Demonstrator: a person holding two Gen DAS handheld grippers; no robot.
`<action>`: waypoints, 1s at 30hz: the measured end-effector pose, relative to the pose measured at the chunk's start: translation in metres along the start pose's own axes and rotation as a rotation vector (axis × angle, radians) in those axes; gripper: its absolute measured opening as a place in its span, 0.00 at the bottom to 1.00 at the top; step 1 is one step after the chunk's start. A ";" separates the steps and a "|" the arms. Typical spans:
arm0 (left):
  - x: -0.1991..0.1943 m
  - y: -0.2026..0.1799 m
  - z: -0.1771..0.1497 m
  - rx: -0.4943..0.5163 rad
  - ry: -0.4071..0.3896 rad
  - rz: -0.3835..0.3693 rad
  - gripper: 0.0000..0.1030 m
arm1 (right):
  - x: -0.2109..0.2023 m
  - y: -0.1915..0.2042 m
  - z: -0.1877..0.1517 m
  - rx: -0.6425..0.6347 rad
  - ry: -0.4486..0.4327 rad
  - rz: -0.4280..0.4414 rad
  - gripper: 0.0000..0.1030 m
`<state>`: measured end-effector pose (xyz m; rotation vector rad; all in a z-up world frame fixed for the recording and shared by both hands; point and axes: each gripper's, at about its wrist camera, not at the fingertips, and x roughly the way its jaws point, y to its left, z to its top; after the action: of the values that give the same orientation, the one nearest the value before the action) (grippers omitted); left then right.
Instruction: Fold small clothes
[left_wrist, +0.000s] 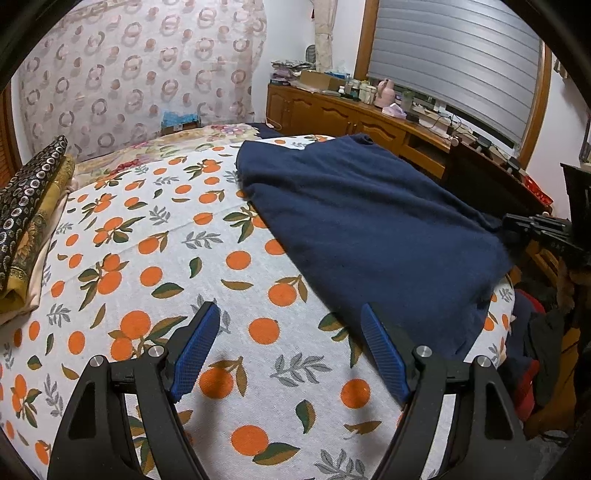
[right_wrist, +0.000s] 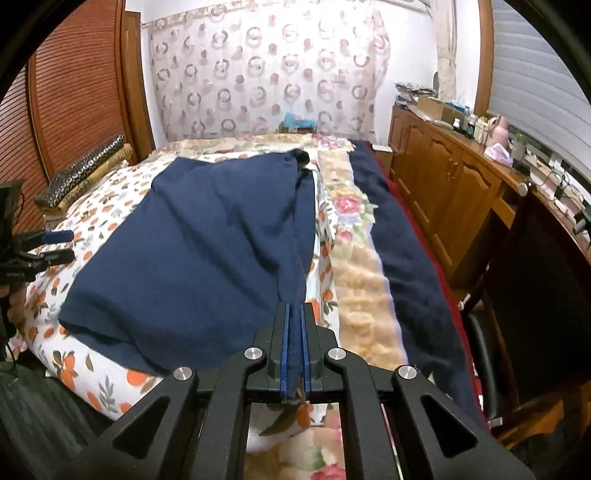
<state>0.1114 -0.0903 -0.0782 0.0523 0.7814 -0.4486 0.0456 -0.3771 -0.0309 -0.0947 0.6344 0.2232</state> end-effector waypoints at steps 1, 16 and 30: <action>0.000 0.000 0.000 -0.001 0.000 -0.002 0.77 | 0.002 0.002 0.000 -0.001 -0.005 0.002 0.06; 0.007 -0.013 -0.008 0.025 0.033 -0.024 0.77 | 0.038 0.007 -0.017 0.041 0.064 0.008 0.44; 0.010 -0.048 -0.019 0.080 0.093 -0.169 0.48 | 0.043 0.001 -0.020 0.086 0.088 0.018 0.48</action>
<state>0.0854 -0.1334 -0.0930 0.0824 0.8628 -0.6410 0.0676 -0.3716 -0.0726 -0.0164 0.7316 0.2096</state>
